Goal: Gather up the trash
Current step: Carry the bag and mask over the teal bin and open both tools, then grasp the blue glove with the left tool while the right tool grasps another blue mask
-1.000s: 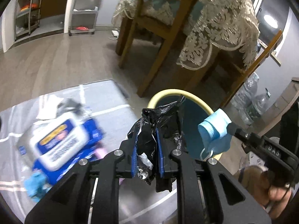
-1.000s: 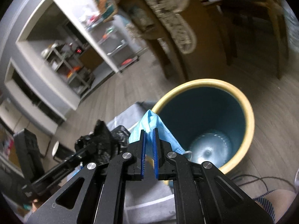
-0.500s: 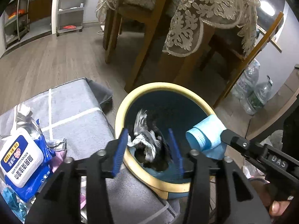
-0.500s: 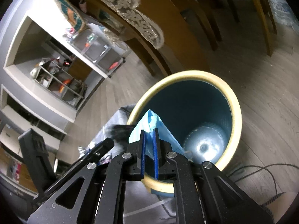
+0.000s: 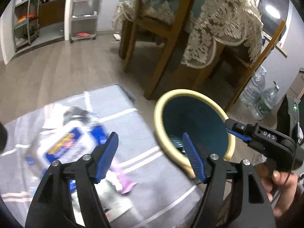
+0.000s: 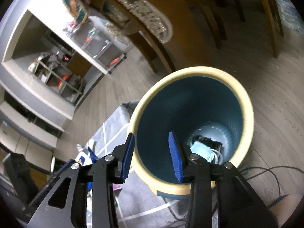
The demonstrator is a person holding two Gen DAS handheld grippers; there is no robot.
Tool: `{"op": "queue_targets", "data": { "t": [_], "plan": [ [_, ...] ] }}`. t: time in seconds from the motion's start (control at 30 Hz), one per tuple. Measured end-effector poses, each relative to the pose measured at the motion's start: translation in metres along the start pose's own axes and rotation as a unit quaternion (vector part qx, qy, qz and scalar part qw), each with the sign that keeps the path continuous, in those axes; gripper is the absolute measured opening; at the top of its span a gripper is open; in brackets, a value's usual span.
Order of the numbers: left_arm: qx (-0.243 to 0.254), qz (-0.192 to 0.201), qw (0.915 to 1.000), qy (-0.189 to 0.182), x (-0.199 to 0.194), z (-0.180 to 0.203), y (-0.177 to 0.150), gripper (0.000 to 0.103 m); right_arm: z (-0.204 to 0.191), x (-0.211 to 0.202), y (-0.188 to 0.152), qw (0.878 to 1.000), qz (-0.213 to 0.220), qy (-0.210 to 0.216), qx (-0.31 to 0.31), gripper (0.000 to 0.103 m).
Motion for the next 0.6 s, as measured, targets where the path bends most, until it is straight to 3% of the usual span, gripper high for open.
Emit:
{"op": "queue_targets", "data": {
  "t": [0.3,0.6],
  "plan": [
    [-0.022,0.019,0.9986,0.045,-0.06,-0.076,-0.008,0.079,-0.044,0.009,-0.016,0.998,-0.015,0.003,-0.066,0.049],
    [-0.041,0.0,0.9964,0.075,-0.077,-0.13,-0.04,0.079,-0.077,0.021,-0.036,0.989,-0.049,0.004,-0.138,0.05]
  ]
}}
Point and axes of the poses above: each gripper's, at about its wrist camera, not at the fingertips, and x roughly the way its jaws point, z to its right, y to its top, the point moved 4 cm from there along x, roughly the way its jaws point
